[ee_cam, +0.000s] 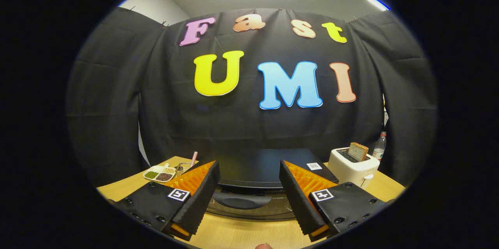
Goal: Open the toaster oven, put the food inside, and close the toaster oven door.
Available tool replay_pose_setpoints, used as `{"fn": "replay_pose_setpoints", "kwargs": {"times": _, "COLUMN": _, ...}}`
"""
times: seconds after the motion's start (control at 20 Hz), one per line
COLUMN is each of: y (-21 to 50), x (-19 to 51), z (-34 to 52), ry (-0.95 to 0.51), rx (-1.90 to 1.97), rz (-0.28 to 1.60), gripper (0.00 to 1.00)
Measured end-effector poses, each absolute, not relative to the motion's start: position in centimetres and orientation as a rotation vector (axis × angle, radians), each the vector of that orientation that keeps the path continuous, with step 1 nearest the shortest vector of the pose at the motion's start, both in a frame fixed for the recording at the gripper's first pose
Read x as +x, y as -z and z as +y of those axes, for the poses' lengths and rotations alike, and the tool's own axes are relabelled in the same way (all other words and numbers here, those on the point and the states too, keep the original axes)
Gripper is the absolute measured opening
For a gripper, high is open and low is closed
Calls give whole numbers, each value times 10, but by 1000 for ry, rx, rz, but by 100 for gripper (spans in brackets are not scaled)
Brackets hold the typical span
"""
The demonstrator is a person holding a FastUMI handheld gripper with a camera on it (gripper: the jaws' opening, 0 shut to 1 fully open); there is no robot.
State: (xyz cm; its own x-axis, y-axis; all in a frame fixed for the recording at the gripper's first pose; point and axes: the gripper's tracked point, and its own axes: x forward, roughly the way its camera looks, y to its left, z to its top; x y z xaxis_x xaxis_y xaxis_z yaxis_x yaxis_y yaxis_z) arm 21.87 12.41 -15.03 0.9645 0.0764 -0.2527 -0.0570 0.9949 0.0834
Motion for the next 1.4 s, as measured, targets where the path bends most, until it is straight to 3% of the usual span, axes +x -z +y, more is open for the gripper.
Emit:
{"fn": "replay_pose_setpoints", "kwargs": {"times": 0.85, "y": 223, "x": 231, "z": 143, "ry": 0, "rx": 62, "rz": 400, "gripper": 98}}
{"fn": "replay_pose_setpoints", "kwargs": {"times": 1.4, "y": 235, "x": 173, "z": 149, "ry": -53, "rx": 56, "rz": 421, "gripper": 98}}
